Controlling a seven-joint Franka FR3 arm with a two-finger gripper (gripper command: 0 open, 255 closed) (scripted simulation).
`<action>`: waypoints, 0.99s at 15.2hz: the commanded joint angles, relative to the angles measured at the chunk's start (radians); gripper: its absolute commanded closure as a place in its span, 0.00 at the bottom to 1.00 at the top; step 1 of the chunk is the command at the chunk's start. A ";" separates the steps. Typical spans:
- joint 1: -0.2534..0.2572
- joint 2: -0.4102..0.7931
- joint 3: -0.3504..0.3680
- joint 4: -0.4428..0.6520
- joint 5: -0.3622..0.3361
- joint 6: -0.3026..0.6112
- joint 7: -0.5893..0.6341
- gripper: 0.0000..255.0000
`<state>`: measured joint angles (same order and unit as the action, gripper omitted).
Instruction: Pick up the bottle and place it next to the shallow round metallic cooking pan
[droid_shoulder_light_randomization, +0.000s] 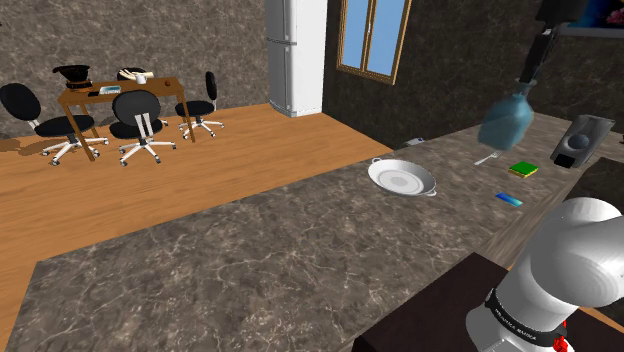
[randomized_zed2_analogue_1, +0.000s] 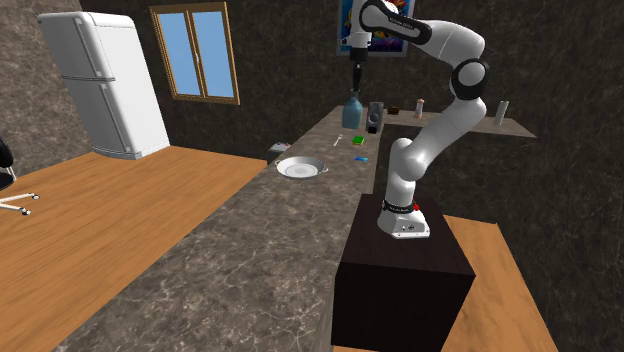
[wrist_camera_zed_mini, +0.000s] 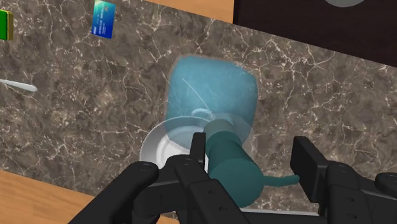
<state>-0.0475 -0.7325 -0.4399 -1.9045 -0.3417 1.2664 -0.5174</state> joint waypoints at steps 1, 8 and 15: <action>-0.003 -0.006 -0.024 -0.019 -0.016 0.020 -0.021 1.00; -0.016 -0.059 -0.034 -0.149 -0.035 0.098 -0.003 1.00; -0.029 -0.103 -0.051 -0.270 -0.055 0.175 0.012 1.00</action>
<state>-0.0737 -0.8267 -0.4897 -2.1557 -0.3937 1.4317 -0.5079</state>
